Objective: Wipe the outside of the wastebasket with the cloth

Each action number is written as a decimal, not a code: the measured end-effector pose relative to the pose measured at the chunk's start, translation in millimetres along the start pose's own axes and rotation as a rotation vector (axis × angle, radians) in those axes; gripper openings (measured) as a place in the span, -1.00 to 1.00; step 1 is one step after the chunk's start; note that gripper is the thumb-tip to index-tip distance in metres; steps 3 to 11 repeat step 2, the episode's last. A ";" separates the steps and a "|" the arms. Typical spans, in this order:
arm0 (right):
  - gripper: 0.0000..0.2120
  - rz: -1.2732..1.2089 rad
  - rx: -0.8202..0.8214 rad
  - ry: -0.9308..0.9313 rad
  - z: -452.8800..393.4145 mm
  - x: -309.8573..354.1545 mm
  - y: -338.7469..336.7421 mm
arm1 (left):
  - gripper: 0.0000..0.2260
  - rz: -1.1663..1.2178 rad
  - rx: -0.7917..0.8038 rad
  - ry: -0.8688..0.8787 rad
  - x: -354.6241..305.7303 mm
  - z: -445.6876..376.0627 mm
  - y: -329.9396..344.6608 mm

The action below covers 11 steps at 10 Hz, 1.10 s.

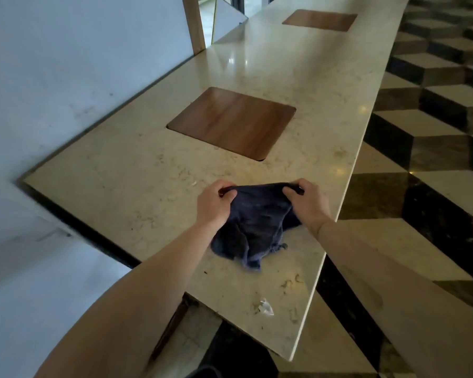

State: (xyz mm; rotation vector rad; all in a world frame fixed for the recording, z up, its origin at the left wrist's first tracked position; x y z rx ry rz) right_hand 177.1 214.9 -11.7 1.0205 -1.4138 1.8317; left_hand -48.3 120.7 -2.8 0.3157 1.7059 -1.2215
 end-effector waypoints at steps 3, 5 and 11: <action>-0.71 0.417 -0.080 -0.059 -0.4 0.0 -1.6 | -0.81 -0.331 -0.020 0.213 2.5 1.9 6.7; -0.71 0.417 -0.080 -0.059 -0.4 0.0 -1.6 | -0.81 -0.331 -0.020 0.213 2.5 1.9 6.7; -0.71 0.417 -0.080 -0.059 -0.4 0.0 -1.6 | -0.81 -0.331 -0.020 0.213 2.5 1.9 6.7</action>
Point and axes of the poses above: each hand's wrist, its own z-axis away from the middle knuckle, its own y-axis out of the palm, x = y × z, the point moved 8 cm from there along -z, towards the middle knuckle
